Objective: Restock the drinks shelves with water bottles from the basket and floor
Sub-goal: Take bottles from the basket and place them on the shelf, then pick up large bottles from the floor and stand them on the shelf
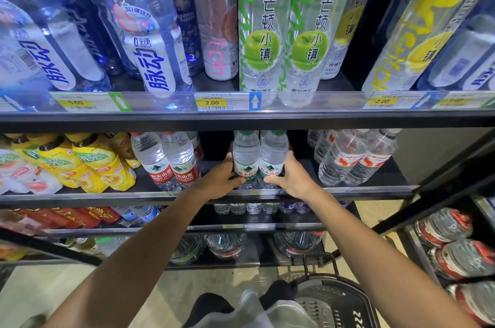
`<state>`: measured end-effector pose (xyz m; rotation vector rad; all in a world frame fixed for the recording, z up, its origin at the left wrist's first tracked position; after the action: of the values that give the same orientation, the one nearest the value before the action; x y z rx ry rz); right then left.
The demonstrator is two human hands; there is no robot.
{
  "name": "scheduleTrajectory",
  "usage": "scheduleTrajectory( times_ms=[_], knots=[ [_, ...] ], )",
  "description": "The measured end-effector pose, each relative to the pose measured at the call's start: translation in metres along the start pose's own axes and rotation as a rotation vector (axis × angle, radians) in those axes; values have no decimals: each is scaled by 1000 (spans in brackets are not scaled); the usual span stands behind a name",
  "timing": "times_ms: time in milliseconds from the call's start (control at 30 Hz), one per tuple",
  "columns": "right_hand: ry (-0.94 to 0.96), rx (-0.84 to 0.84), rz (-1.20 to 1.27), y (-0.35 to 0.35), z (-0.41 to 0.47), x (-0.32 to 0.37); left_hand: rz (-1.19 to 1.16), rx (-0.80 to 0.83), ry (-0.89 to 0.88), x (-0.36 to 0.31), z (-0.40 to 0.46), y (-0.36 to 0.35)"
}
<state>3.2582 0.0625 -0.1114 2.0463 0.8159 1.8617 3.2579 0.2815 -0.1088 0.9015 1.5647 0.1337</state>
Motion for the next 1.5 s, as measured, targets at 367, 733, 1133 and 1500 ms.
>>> scheduleTrajectory(
  times_ms=[367, 733, 1133, 1500],
  knots=[
    [-100, 73, 22, 11, -15, 11, 256, 17, 60, -10, -10, 10],
    [-98, -111, -255, 19, -120, 18, 904, -81, -435, -8, -79, 26],
    [-443, -323, -422, 22, -351, -9, 1014, 289, -886, -114, -80, -115],
    [-892, -738, -271, -12, -666, -49, 1137, 538, -1299, -242, -204, -328]
  ],
)
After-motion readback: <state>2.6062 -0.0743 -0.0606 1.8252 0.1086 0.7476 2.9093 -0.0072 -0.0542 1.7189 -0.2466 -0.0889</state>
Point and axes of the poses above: each hand's wrist, its own z-axis towards the middle knuckle, its own y-axis out of the back of the hand, x = y × z, the point moved 2 cm from there along z, towards the middle knuckle, and after that the axes turned 4 degrees about z, right-handed, at the moved point
